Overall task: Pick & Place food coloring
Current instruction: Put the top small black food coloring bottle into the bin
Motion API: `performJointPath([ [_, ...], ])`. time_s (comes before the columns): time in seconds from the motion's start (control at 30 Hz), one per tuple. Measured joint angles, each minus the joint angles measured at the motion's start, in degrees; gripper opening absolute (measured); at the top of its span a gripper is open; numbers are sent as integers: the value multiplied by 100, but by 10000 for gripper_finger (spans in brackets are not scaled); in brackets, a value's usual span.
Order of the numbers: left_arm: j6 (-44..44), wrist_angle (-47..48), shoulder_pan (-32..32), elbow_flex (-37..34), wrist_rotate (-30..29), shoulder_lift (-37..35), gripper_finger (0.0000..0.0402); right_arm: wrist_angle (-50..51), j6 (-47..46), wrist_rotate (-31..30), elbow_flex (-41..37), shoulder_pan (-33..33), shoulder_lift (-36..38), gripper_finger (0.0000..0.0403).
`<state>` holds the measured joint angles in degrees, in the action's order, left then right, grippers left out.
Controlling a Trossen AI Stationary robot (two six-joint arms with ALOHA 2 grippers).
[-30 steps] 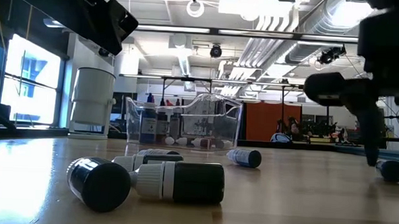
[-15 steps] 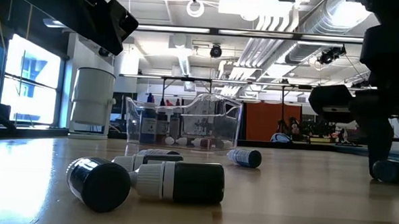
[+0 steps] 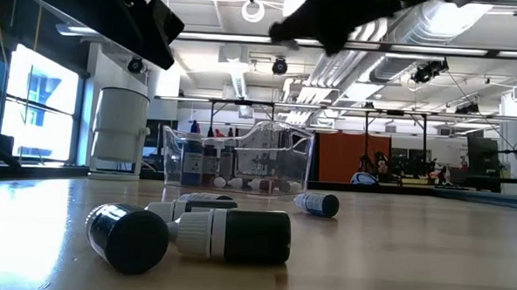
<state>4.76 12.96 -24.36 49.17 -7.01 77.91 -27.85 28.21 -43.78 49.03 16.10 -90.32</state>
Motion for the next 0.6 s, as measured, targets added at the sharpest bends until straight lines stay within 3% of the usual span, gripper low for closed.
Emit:
performJointPath([
  [0.1, -1, 1, 0, 0, -2, 0, 174, 181, -616, 1143, 403, -920, -86, 79],
  [0.2, 2, 2, 0, 0, -4, 0, 174, 1352, -1302, 2198, 948, -1722, -453, 79],
  [0.43, -1, 6, 0, 0, -9, 0, 174, 5567, -1410, 2487, 3206, -2397, -2014, 82],
  [0.6, 68, 4, -4, 0, -11, 0, 174, 6621, -1648, 3746, 4400, -2795, -2982, 82],
])
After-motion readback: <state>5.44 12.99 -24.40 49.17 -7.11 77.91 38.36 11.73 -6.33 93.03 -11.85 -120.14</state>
